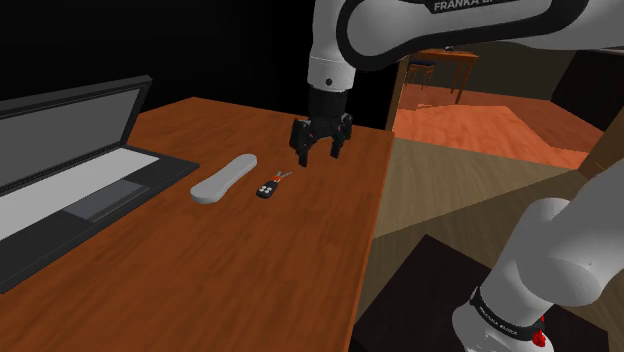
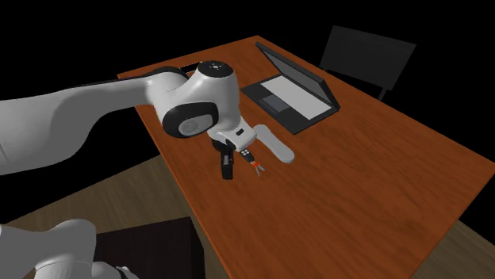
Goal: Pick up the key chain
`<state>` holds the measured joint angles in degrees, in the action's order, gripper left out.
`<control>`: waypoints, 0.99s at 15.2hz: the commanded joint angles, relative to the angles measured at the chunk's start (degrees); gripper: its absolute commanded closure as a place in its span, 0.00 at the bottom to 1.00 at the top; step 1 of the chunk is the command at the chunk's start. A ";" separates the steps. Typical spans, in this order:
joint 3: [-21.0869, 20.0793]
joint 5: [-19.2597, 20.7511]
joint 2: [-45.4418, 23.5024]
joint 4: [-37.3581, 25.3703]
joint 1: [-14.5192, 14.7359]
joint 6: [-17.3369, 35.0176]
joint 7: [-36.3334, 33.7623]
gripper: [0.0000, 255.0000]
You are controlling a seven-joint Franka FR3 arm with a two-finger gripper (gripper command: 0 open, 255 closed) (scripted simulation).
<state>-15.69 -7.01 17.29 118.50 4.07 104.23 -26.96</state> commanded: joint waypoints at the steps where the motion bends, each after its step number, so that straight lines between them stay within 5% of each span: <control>1: -2.02 1.24 -4.21 -3.25 0.38 0.84 -2.88 0.00; 8: -7.08 8.47 -20.23 -18.15 2.85 0.24 -12.57 0.00; 15: -6.95 8.69 -20.69 -13.27 2.96 5.54 -12.74 0.00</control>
<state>-22.65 1.65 -3.35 104.56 7.04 109.03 -39.69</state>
